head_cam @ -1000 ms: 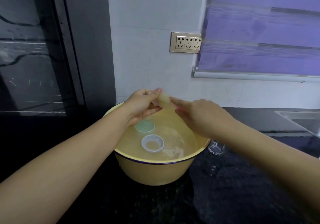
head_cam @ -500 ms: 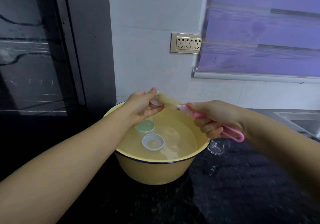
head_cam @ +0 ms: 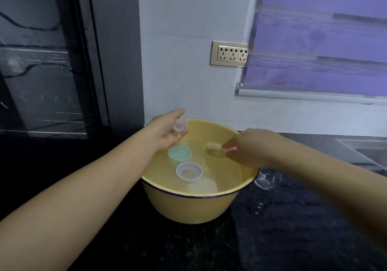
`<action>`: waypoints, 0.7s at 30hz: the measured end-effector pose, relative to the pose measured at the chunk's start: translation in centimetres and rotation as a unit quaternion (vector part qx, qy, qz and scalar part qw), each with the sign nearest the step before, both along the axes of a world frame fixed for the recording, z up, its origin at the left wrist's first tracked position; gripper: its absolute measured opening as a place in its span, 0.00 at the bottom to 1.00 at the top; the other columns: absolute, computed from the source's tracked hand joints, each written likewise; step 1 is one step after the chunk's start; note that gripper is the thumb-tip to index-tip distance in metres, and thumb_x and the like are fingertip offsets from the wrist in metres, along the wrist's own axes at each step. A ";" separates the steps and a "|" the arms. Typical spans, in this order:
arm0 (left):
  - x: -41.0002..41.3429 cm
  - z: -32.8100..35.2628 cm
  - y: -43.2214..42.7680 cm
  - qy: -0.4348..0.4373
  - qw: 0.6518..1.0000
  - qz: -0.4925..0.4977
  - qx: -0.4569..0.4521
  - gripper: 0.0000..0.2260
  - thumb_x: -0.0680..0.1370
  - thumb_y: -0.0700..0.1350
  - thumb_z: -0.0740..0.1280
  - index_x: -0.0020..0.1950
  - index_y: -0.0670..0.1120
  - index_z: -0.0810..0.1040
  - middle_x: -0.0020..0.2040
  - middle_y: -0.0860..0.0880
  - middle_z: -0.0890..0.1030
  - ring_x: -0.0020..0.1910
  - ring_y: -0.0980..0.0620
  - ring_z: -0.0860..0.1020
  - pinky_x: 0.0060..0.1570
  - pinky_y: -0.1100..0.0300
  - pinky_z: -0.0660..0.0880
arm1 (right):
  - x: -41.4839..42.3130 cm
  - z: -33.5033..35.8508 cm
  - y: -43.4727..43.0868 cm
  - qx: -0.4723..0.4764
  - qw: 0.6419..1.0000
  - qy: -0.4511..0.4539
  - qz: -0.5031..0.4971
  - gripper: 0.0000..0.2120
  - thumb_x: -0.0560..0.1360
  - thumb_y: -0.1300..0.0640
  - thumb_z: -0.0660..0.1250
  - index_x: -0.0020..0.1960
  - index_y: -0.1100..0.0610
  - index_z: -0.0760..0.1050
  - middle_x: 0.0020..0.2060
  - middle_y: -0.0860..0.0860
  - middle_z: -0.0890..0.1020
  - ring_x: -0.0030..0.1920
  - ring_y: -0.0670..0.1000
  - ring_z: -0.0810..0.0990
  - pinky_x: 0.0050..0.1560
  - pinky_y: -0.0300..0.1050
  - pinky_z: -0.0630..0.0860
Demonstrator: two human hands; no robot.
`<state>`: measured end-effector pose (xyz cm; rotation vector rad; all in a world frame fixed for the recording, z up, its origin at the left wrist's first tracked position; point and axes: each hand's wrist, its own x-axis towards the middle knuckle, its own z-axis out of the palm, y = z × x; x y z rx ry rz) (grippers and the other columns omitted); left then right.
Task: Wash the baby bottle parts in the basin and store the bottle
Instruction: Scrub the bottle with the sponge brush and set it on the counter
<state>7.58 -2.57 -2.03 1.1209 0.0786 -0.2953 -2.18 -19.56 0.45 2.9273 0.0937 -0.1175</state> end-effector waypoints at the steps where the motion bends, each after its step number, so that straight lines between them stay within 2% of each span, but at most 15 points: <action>1: -0.2 0.1 0.0 0.007 1.000 -0.002 -0.004 0.12 0.77 0.47 0.67 0.54 0.39 0.73 0.65 0.41 0.70 0.55 0.44 0.76 0.51 0.53 0.79 | 0.6 -0.3 0.4 -0.040 0.999 0.015 0.011 0.20 0.80 0.44 0.49 0.64 0.46 0.74 0.59 0.50 0.77 0.58 0.54 0.75 0.52 0.45 0.72; 3: -0.1 0.2 -0.1 0.018 1.000 0.008 -0.015 0.13 0.80 0.50 0.63 0.55 0.41 0.70 0.62 0.41 0.72 0.59 0.42 0.76 0.55 0.51 0.77 | 1.6 -1.2 0.9 -0.102 0.993 0.033 0.047 0.19 0.81 0.49 0.50 0.66 0.47 0.72 0.63 0.47 0.75 0.62 0.54 0.74 0.58 0.48 0.73; 5: 0.0 0.0 0.1 0.021 0.999 0.020 -0.020 0.08 0.82 0.44 0.58 0.56 0.40 0.69 0.62 0.38 0.73 0.58 0.40 0.76 0.50 0.49 0.78 | 2.2 -1.8 1.4 -0.131 0.986 0.065 0.076 0.19 0.81 0.50 0.53 0.70 0.47 0.68 0.67 0.46 0.72 0.66 0.53 0.71 0.62 0.49 0.71; 8: 0.0 -0.3 0.3 0.012 1.000 0.004 0.016 0.04 0.80 0.35 0.60 0.51 0.38 0.73 0.59 0.37 0.74 0.54 0.41 0.75 0.46 0.51 0.78 | 2.2 -2.3 1.5 -0.129 0.985 0.068 0.088 0.21 0.80 0.52 0.57 0.72 0.46 0.65 0.68 0.46 0.71 0.66 0.52 0.70 0.59 0.48 0.71; 10: -0.2 -0.1 0.3 0.005 1.000 -0.010 0.018 0.03 0.79 0.35 0.62 0.51 0.38 0.75 0.56 0.37 0.73 0.52 0.42 0.74 0.47 0.53 0.78 | 2.0 -2.1 1.2 -0.085 0.994 0.023 0.061 0.21 0.79 0.52 0.58 0.72 0.46 0.64 0.67 0.46 0.71 0.66 0.53 0.71 0.59 0.48 0.72; 11: -0.3 0.0 0.2 0.004 1.000 -0.011 0.011 0.06 0.79 0.36 0.62 0.54 0.37 0.75 0.55 0.38 0.73 0.52 0.42 0.74 0.46 0.54 0.78 | 1.8 -1.9 1.0 -0.055 0.997 -0.002 0.045 0.21 0.79 0.51 0.58 0.72 0.46 0.65 0.67 0.47 0.72 0.66 0.53 0.71 0.59 0.48 0.72; 13: -0.3 0.2 0.2 0.005 1.000 -0.012 -0.003 0.12 0.80 0.37 0.61 0.64 0.36 0.71 0.53 0.39 0.74 0.51 0.43 0.74 0.39 0.57 0.80 | 1.1 -1.5 0.5 0.006 0.998 -0.051 0.019 0.20 0.79 0.50 0.57 0.71 0.47 0.66 0.65 0.49 0.74 0.64 0.55 0.72 0.59 0.49 0.72; 15: -0.3 0.3 0.2 0.008 1.000 -0.018 -0.023 0.15 0.81 0.39 0.61 0.67 0.36 0.69 0.53 0.39 0.75 0.50 0.42 0.75 0.31 0.60 0.80 | 0.1 -1.2 0.3 0.089 0.991 -0.101 0.007 0.20 0.80 0.50 0.55 0.71 0.46 0.64 0.63 0.52 0.76 0.62 0.56 0.74 0.57 0.49 0.73; 16: -0.4 0.4 0.2 0.012 0.999 -0.022 -0.038 0.16 0.81 0.40 0.60 0.67 0.36 0.68 0.56 0.38 0.75 0.49 0.41 0.76 0.29 0.61 0.80 | -0.5 -1.1 0.3 0.128 0.983 -0.128 0.012 0.20 0.80 0.50 0.54 0.72 0.45 0.63 0.62 0.53 0.77 0.61 0.57 0.75 0.56 0.49 0.73; 18: -0.4 0.4 0.2 0.021 0.997 -0.025 -0.071 0.17 0.82 0.42 0.59 0.68 0.36 0.68 0.63 0.36 0.73 0.51 0.40 0.76 0.30 0.59 0.81 | -1.5 -1.0 0.8 0.181 0.967 -0.176 0.034 0.21 0.81 0.50 0.53 0.74 0.44 0.58 0.60 0.55 0.78 0.59 0.59 0.75 0.54 0.50 0.73; 21: -0.5 0.4 0.3 0.035 0.991 -0.038 -0.127 0.18 0.83 0.45 0.57 0.67 0.34 0.67 0.62 0.35 0.75 0.51 0.40 0.78 0.36 0.54 0.81 | -2.3 -1.1 2.2 0.214 0.951 -0.211 0.066 0.24 0.82 0.52 0.51 0.76 0.44 0.51 0.54 0.55 0.80 0.53 0.59 0.77 0.46 0.49 0.71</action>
